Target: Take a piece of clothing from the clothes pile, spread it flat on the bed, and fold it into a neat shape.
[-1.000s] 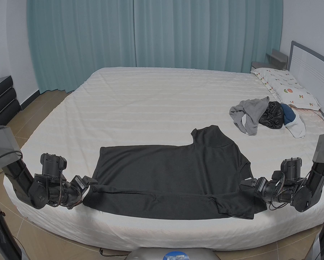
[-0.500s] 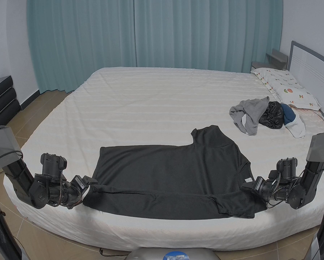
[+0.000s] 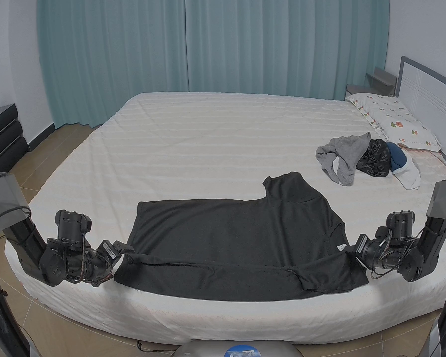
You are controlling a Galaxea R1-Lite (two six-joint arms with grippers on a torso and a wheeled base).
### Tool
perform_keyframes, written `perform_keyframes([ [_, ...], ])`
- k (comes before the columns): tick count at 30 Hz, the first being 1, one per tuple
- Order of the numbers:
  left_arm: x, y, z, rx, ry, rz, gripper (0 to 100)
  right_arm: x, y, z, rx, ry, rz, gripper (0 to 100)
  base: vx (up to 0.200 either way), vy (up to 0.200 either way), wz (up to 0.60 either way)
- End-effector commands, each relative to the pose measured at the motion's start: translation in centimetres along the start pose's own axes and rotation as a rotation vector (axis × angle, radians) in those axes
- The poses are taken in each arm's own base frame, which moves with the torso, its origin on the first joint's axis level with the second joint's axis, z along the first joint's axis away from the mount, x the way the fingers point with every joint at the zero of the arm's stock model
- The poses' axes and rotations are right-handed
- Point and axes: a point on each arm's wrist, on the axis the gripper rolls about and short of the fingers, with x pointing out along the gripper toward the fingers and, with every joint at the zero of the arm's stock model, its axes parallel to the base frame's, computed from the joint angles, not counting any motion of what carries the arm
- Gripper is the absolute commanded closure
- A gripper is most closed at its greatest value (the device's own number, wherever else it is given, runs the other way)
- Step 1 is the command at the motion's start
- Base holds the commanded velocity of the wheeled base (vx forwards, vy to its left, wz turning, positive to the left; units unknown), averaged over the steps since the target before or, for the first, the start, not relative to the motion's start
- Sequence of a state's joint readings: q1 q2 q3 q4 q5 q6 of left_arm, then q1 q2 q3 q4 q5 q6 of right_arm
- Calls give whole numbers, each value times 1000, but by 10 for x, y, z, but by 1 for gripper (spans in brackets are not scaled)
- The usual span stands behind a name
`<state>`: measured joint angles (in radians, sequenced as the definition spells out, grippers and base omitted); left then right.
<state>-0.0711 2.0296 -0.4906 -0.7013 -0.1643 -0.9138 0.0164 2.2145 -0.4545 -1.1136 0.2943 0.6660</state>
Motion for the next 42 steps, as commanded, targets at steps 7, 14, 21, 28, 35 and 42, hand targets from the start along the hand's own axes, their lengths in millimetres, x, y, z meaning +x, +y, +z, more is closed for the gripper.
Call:
perform_keyframes([
  [7,0,0,2,-5,-4,-2,0,7,-3,6,4,-12,3,100,0,0,0],
  [14,-3,-1,5,-9,-19,-11,0,6,-2,6,12,17,18,0,0,0,0],
  [21,-1,-1,7,-9,-40,-31,0,-5,-1,15,103,1,69,0,0,0,0],
  [28,-1,-1,10,-28,-42,-44,0,-13,-5,18,148,2,78,0,57,0,0],
  [35,-3,-2,8,-21,-52,-57,0,-15,-3,18,158,2,80,0,114,0,0],
  [42,-8,-2,2,-8,-44,-57,0,-14,-3,16,158,9,79,0,0,0,0],
])
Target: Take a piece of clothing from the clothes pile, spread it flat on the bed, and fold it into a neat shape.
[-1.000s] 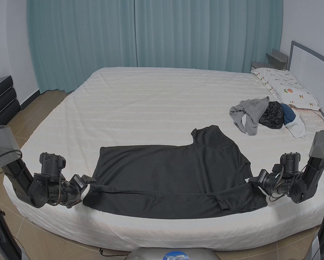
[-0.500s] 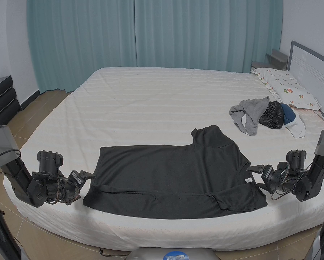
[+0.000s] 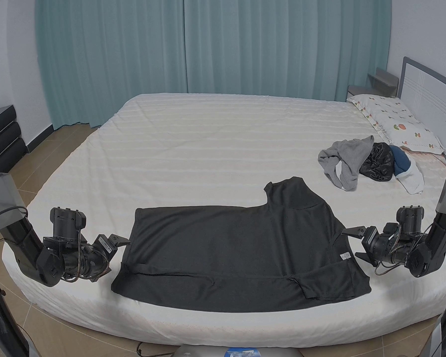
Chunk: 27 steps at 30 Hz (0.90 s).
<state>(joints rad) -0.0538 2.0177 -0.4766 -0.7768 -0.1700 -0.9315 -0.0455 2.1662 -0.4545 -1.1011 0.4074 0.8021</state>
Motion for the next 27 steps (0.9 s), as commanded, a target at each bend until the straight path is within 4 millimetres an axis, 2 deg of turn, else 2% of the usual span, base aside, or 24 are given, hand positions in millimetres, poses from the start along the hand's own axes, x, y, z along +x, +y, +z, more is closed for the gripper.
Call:
perform_keyframes([
  [1,-7,-2,-7,18,12,-8,0,0,0,-1,-2,4,0,0,0,0,0],
  [7,-20,-16,-25,69,46,-60,0,-1,-1,-4,0,12,-5,0,0,0,0],
  [10,-16,-27,-40,108,85,-77,0,0,-1,-5,-2,19,-7,0,0,0,0],
  [15,-4,-34,-51,130,113,-70,0,1,2,-9,-8,29,-1,0,0,0,0],
  [17,9,-34,-50,131,90,-42,0,2,1,-9,-7,32,-5,0,0,0,0],
  [18,9,-34,-50,131,90,-42,0,2,1,-9,-7,32,-5,0,0,0,0],
  [19,20,-35,-48,130,61,-15,0,2,2,-9,-7,31,-3,0,0,0,0],
  [21,30,-34,-45,126,37,7,0,2,1,-9,-6,30,-4,0,0,0,0],
  [24,38,-34,-44,125,34,27,0,2,1,-9,-7,31,-5,0,0,0,0],
  [27,48,-40,-32,110,-2,46,0,2,1,-9,-7,31,-5,0,0,0,0],
])
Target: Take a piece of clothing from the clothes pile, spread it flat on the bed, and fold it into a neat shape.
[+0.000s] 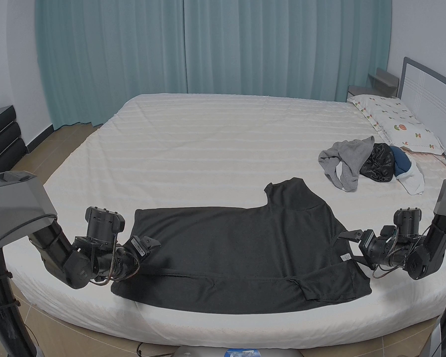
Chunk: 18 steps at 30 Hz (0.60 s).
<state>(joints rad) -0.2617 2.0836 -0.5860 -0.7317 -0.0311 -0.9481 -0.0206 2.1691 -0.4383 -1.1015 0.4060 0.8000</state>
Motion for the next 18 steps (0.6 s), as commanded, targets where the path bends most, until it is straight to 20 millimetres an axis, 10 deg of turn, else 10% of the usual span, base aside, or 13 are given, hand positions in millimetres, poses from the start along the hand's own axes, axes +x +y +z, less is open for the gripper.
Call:
perform_keyframes([
  [1,23,0,15,-24,-41,38,0,1,-1,0,1,2,-3,0,0,0,0],
  [18,10,10,73,-125,-189,5,0,1,-1,0,-2,1,-4,0,0,0,0],
])
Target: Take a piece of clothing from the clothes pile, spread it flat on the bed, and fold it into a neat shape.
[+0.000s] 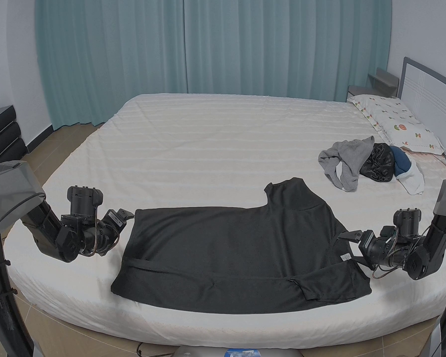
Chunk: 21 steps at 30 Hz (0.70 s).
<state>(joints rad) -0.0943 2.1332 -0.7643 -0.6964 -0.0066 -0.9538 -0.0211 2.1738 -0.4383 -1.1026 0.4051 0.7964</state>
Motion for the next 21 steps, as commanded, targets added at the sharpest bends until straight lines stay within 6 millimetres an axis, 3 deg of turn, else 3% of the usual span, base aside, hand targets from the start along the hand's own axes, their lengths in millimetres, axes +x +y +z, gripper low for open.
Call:
perform_keyframes([
  [1,-5,4,4,-7,20,-12,0,0,0,0,1,1,-2,0,0,0,0],
  [8,-4,12,-7,17,122,-24,0,1,-1,-1,4,4,-5,0,0,0,0],
  [12,-8,20,-21,123,173,-5,0,1,-2,-1,3,5,-6,0,0,0,0],
  [21,-10,15,-28,147,183,-11,0,2,-3,-1,0,5,-12,0,0,0,0],
])
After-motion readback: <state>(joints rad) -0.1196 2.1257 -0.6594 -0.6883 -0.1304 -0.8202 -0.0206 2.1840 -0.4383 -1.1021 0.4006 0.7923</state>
